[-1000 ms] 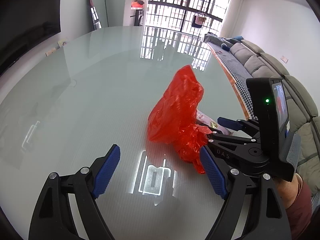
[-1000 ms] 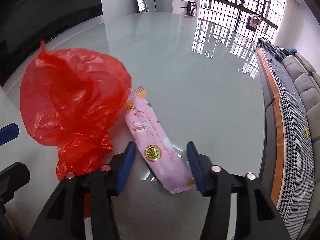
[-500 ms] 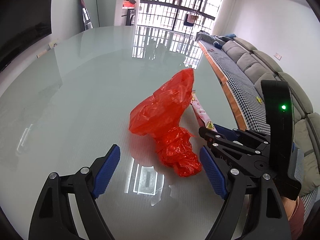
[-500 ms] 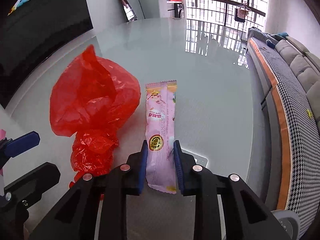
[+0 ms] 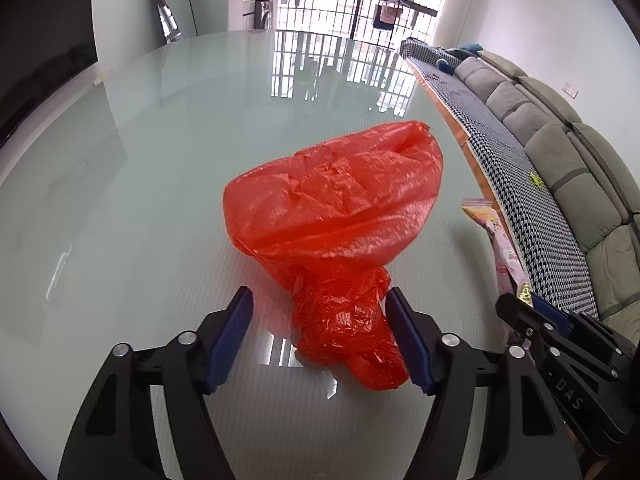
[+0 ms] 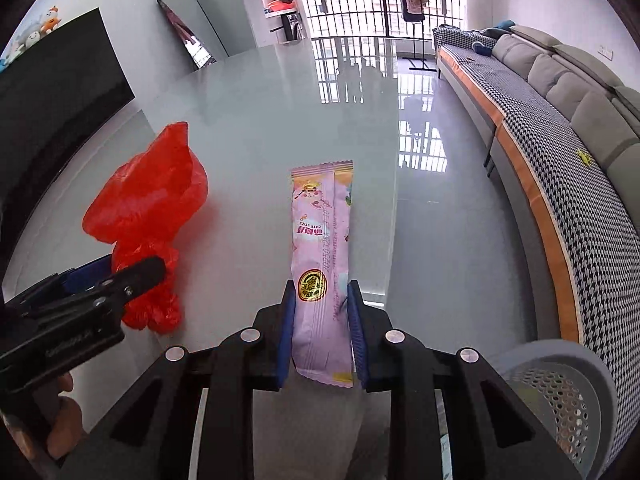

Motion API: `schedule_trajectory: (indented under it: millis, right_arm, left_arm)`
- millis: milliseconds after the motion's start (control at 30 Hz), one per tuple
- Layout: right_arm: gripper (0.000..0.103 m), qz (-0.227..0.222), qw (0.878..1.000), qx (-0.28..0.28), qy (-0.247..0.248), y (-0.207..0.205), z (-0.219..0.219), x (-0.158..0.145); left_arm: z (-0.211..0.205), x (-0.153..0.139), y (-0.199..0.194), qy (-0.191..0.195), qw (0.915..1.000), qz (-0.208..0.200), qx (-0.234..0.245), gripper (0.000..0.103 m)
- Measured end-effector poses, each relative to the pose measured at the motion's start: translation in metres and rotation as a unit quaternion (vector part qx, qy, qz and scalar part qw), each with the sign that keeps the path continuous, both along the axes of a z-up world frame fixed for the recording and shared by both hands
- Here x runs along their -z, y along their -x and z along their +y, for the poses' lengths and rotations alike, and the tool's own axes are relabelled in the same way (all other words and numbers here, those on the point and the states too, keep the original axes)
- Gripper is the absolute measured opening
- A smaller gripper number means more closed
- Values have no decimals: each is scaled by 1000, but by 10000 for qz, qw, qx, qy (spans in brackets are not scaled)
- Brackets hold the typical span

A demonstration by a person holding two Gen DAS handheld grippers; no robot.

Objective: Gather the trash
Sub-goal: 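Carry the red bag and the pink packet over the grey basket with both grippers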

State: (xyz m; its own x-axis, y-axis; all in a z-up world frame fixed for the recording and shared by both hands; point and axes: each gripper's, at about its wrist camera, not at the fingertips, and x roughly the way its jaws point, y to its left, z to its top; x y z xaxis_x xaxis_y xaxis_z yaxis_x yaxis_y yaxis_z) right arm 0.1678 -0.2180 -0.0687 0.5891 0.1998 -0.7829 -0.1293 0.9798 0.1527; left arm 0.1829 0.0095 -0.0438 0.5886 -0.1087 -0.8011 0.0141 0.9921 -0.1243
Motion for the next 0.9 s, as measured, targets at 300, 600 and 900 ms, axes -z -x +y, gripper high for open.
schedule_trajectory:
  millis: [300,600,900]
  right_arm:
    - [24,-26,9995,309,-110,42,-13,-2]
    - [24,-172,9949,991,-58,108,-61,-10]
    - [24,-47,9818,1897,63,181,-140,2]
  left_arm:
    - [-8,-11,21,-106,9992,-253,279,33]
    - [-60,-30,73,0,9927,-517,1090,33]
    - [-154,-24,129,-18,9715,-479,2323,33]
